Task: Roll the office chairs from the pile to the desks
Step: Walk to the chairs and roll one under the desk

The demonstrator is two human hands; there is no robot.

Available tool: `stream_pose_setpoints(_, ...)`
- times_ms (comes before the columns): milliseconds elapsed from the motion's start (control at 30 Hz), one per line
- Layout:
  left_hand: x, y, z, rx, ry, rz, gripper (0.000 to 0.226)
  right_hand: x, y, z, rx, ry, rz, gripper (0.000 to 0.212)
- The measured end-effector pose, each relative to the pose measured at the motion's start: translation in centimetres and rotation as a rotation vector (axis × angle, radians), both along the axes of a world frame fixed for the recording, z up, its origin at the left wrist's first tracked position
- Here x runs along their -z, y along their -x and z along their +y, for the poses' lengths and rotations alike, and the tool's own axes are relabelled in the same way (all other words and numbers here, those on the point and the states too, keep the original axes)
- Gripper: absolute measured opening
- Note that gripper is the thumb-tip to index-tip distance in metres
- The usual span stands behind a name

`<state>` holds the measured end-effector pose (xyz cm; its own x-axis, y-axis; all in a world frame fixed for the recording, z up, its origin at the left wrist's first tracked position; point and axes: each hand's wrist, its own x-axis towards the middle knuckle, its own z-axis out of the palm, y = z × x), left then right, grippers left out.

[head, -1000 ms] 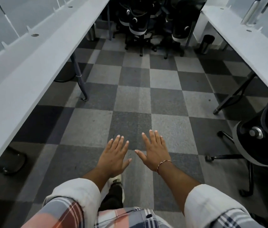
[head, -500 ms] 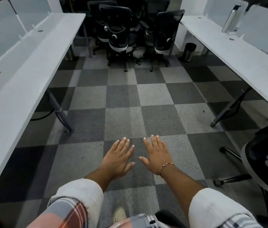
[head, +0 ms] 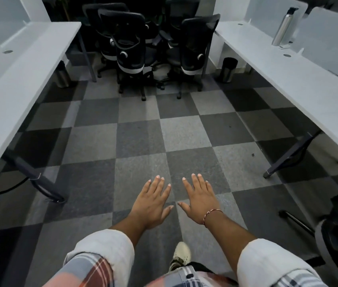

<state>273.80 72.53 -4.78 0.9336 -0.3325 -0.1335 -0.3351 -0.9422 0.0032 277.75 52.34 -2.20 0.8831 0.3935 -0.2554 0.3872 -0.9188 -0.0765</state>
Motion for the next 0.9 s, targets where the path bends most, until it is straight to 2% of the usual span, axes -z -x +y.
stream_pose_setpoints(100,-0.2,-5.9,-1.6,-0.092,0.065,0.009,0.074,-0.7,-6.3,-1.0,-0.038,0.003,-0.007,0.082)
stream_pose_setpoints(200,-1.3,-11.0,-3.1,-0.272,0.227,0.006,0.092,-1.2,-12.0,-1.6,-0.052,0.014,-0.009,0.081)
stream_pose_setpoints(267,-1.4,-14.1,-3.5,-0.31,0.241,0.056,0.098,-1.2,-15.4,-1.7,-0.024,-0.007,-0.024,0.08)
stream_pose_setpoints(500,-0.3,-25.7,-2.8,-0.258,0.136,0.02,0.075,-1.3,-26.8,-1.4,0.023,-0.046,-0.061,0.077)
stream_pose_setpoints(733,0.2,-41.5,-0.3,-0.204,0.156,0.029,0.09,-0.7,-41.6,0.0,0.083,-0.032,-0.071,0.075)
stream_pose_setpoints(900,-2.1,-53.0,1.6,-0.139,0.107,-0.01,0.083,-1.9,-50.8,0.8,0.181,-0.057,-0.102,0.074)
